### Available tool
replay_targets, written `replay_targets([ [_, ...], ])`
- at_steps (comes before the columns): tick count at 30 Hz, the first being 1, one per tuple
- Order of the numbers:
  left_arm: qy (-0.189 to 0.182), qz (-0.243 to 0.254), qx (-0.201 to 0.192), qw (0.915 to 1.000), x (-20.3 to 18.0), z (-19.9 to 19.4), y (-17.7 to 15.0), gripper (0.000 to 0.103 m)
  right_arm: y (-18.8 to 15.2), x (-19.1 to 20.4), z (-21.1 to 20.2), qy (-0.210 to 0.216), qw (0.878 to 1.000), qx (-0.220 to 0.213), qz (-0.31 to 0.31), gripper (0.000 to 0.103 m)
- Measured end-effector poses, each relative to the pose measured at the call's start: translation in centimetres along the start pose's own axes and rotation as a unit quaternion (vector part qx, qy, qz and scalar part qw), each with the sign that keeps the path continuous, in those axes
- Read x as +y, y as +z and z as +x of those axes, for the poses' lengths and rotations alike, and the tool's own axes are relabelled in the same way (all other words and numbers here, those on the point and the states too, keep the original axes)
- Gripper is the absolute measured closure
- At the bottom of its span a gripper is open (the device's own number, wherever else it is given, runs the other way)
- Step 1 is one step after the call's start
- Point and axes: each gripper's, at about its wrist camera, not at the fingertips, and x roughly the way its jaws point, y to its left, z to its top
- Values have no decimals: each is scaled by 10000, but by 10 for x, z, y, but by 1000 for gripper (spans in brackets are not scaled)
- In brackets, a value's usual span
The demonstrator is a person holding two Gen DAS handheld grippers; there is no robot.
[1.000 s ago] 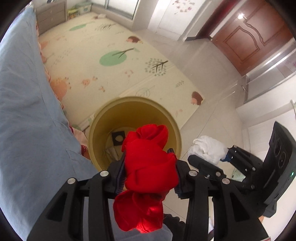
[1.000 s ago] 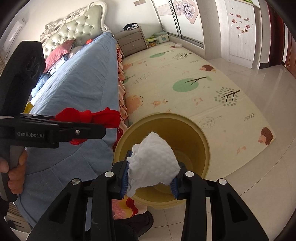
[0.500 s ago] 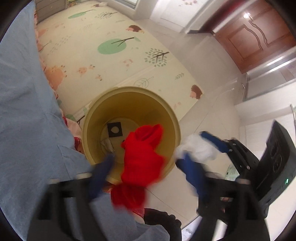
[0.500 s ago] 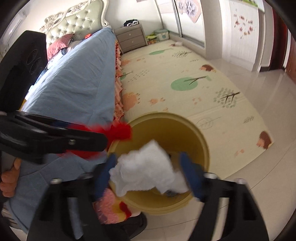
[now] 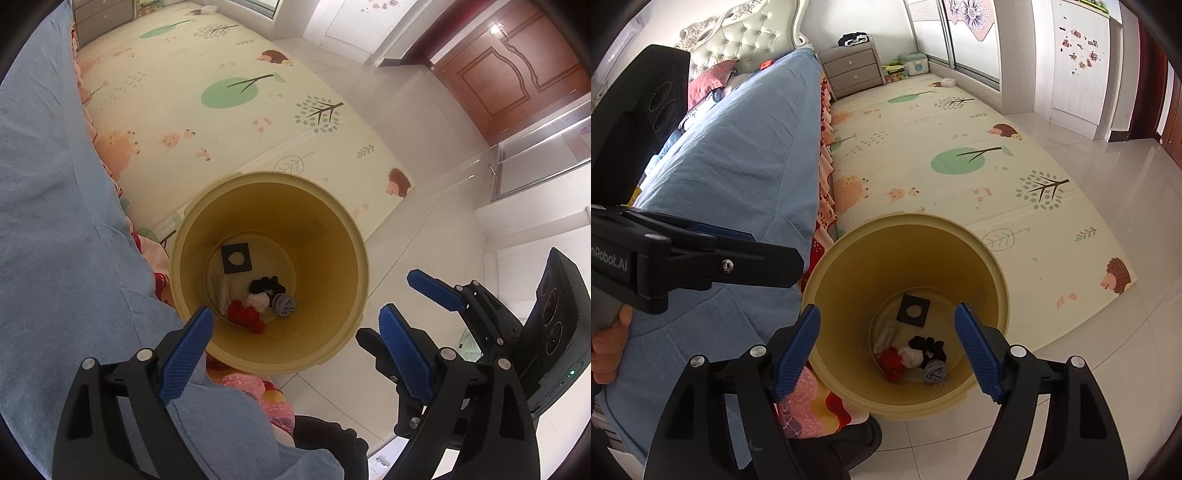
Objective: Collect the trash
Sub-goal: 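Carry the red cloth and tissue over the yellow bin and open both grippers, then move both tools back over the bed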
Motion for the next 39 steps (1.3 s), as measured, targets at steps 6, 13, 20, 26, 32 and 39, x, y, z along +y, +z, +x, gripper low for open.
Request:
replay_targets([
  [6,54,17,-71,10000,-3,-3,-1,13,-1,2,-9,-49,10000,-58,-9,30],
  [13,120,34,-455,9989,-6,-19,-6,14,-3,7,-24,-57,9999,-157,-12,30],
  [20,17,201,-1211,9924,-10,-62,-29,14,-3,24,-55,-11,9988,-478,-139,30],
  [26,90,320,-1993,9794,-9,-119,-68,14,-2,60,-88,154,9950,-838,-513,31],
  [32,462,218,-2893,9559,12,-180,-124,14,-1,114,-113,415,9859,-1311,-956,31],
  [39,1350,-373,-3868,9115,66,-244,-207,4,-3,195,-105,1027,9692,-1659,-1500,17],
])
